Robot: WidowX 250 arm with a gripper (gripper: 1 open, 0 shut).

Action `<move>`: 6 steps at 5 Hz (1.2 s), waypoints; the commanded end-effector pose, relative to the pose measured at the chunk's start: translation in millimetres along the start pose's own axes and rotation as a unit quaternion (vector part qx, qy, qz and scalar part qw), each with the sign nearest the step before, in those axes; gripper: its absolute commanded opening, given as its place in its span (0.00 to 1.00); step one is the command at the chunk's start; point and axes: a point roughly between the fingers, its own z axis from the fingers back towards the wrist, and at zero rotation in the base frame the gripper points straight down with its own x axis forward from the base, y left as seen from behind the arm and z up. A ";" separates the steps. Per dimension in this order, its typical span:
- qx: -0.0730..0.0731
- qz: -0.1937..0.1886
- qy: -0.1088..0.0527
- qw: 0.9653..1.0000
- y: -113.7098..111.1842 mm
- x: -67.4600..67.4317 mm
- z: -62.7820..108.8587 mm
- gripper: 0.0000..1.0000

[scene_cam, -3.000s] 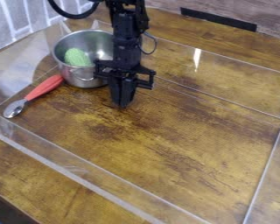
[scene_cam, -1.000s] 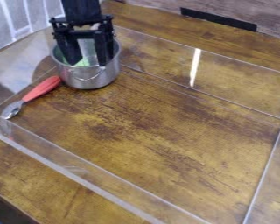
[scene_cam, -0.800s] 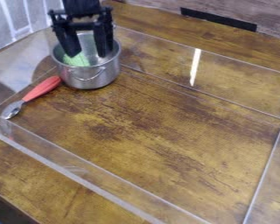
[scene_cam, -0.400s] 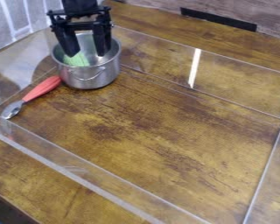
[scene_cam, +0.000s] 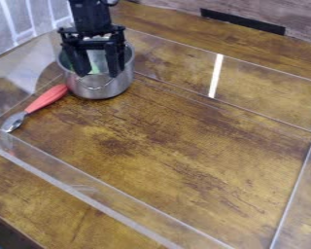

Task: Remove the green object from the silver pot and put it on the table

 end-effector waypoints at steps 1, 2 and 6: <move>0.008 -0.035 -0.020 0.999 4.8 6.4 16.1 1.00; 0.011 -0.062 -0.010 0.998 11.2 10.2 12.8 1.00; 0.006 -0.048 -0.008 0.999 -7.1 9.9 -14.8 0.00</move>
